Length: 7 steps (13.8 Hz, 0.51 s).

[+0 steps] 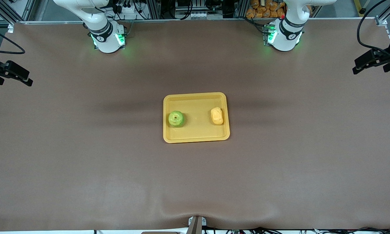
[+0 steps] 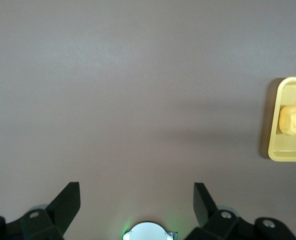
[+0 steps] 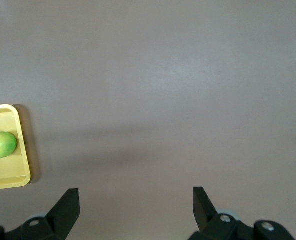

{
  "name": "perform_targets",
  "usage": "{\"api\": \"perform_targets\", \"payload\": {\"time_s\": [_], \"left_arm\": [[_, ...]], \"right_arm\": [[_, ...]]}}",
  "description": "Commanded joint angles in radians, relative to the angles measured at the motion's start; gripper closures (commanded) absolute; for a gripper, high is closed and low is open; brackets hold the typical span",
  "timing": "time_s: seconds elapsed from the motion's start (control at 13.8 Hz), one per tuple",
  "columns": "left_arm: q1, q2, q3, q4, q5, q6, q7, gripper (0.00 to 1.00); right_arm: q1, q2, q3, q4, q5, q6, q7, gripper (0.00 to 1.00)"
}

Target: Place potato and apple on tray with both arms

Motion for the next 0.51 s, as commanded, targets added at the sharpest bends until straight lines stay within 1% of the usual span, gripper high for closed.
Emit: {"api": "perform_targets", "payload": {"time_s": [0.0,0.15,0.29,0.44], "left_arm": [[-0.002,0.009,-0.038,0.008,-0.018,-0.019,0.014,0.00],[-0.007,0.015,-0.042,0.009,-0.018,-0.019,0.013,0.00],[-0.004,0.015,-0.065,0.015,-0.018,-0.019,0.003,0.00],[-0.002,0.015,-0.065,0.017,-0.018,-0.019,0.003,0.00]], "right_arm": [[-0.008,-0.015,0.006,-0.010,0.014,0.007,-0.004,0.00],[-0.008,-0.014,0.006,-0.008,0.014,0.010,-0.004,0.00],[-0.003,-0.014,0.007,-0.008,0.016,0.009,-0.004,0.00],[0.004,-0.014,0.007,-0.008,0.009,0.012,-0.004,0.00]]}}
